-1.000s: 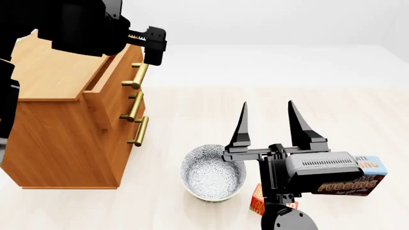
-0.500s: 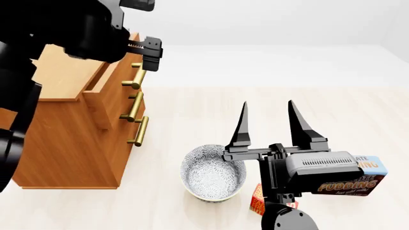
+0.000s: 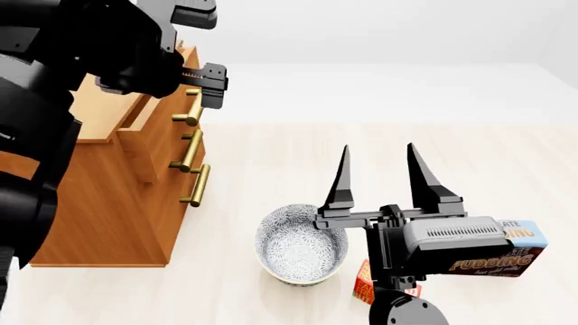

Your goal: Put the butter at the back in the top drawer of the cabinet and close it.

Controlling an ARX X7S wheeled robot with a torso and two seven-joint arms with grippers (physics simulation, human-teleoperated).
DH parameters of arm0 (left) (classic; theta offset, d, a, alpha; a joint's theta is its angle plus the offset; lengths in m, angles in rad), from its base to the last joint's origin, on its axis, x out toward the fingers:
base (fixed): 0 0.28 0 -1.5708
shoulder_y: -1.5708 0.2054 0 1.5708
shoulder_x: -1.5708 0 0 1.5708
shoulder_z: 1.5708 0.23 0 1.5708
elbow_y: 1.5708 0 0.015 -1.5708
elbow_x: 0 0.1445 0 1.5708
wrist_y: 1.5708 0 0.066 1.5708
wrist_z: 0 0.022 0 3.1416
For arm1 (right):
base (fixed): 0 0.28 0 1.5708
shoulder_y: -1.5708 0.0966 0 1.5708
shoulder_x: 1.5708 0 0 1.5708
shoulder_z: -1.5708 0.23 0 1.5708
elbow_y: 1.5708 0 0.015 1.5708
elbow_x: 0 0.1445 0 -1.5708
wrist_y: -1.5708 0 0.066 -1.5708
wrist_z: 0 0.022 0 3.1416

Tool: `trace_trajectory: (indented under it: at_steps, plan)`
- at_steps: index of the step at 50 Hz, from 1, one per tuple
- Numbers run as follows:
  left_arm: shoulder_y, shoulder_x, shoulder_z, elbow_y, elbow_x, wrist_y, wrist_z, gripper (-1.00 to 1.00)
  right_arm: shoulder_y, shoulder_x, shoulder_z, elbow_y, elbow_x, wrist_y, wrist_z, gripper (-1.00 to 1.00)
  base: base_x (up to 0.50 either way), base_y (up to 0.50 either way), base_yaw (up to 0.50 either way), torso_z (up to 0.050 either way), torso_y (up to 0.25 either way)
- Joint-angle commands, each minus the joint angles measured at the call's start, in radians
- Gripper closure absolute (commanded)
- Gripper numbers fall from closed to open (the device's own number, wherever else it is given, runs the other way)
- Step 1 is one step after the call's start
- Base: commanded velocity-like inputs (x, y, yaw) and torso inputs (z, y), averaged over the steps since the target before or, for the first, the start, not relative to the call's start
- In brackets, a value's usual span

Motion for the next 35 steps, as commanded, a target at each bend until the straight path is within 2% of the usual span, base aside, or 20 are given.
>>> trace_trajectory:
  at_steps: [1,9,18,28,35]
  plan:
    - [-0.014,0.050,0.045,-0.127,0.050,0.038,0.103,-1.00,-0.006,0.005,-0.006,-0.001,-0.001,-0.009,0.008,-1.00,0.00,0.00,0.00,0.000,0.000]
    - [-0.023,0.101,0.078,-0.241,0.098,0.075,0.181,-1.00,-0.009,0.009,-0.008,-0.002,0.000,-0.014,0.014,-1.00,0.00,0.00,0.00,0.000,0.000]
    - [-0.006,0.101,0.005,-0.247,0.159,0.056,0.160,-1.00,-0.011,0.013,-0.012,-0.002,0.000,-0.019,0.019,-1.00,0.00,0.00,0.00,0.000,0.000]
    - [0.018,0.107,-0.208,-0.248,0.381,-0.004,0.194,-1.00,-0.014,0.017,-0.017,-0.002,-0.001,-0.025,0.026,-1.00,0.00,0.00,0.00,0.000,0.000]
    - [0.033,0.130,-0.422,-0.248,0.639,-0.099,0.344,-1.00,-0.016,0.020,-0.019,-0.004,-0.001,-0.028,0.030,-1.00,0.00,0.00,0.00,0.000,0.000]
